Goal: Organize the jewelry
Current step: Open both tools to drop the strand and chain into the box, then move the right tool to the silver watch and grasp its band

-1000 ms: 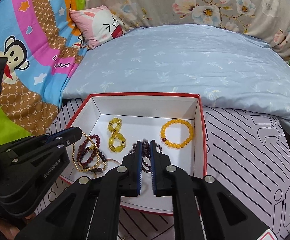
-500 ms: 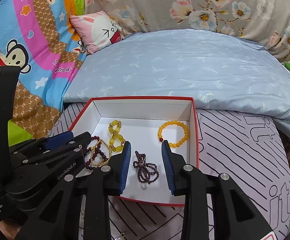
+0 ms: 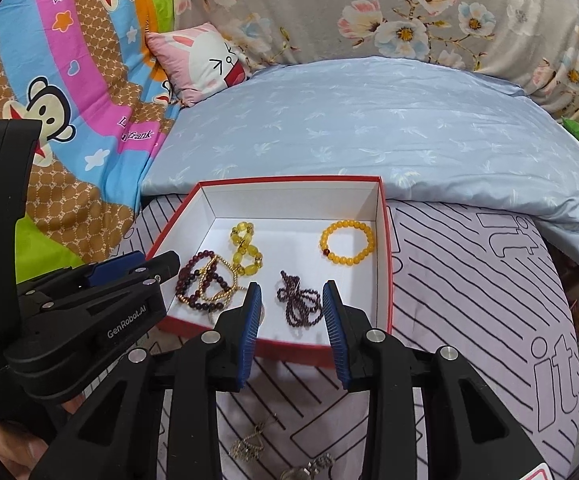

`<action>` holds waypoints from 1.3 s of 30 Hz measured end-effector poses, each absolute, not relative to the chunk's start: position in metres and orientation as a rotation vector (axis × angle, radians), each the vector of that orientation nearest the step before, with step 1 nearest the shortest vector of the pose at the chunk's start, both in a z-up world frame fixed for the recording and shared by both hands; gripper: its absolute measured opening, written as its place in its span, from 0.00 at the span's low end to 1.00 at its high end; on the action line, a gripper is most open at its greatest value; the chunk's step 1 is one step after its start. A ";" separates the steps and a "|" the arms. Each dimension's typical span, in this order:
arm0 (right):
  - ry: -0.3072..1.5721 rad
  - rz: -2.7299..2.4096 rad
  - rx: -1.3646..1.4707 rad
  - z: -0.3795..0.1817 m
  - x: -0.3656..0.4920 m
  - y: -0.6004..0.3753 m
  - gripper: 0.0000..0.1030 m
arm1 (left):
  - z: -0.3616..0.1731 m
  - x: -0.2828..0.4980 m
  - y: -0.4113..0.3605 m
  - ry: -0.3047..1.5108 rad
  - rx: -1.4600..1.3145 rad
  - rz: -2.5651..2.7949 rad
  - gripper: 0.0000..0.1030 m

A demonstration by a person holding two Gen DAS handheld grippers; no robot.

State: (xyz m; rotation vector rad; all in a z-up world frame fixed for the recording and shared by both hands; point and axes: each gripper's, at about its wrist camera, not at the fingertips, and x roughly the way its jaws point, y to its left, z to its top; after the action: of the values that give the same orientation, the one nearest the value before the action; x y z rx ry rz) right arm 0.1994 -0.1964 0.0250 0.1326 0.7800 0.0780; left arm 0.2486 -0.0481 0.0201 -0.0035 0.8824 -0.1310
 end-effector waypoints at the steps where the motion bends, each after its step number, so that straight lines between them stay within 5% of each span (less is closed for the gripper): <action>1: 0.781 0.079 0.136 0.025 0.195 -0.196 0.31 | 0.020 0.245 -0.048 0.884 -0.002 -0.132 0.31; 22: 0.935 0.050 0.160 -0.038 0.100 -0.199 0.31 | -0.007 0.170 -0.014 0.958 -0.038 -0.094 0.34; 39: 0.985 0.050 0.149 -0.068 0.103 -0.178 0.31 | -0.045 0.139 0.006 1.044 -0.046 -0.071 0.35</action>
State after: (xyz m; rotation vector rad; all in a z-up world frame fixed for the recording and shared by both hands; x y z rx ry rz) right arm 0.1029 -0.1779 -0.0681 0.1493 0.9853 0.0504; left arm 0.1392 0.0060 -0.0446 -0.0464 1.0436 -0.0713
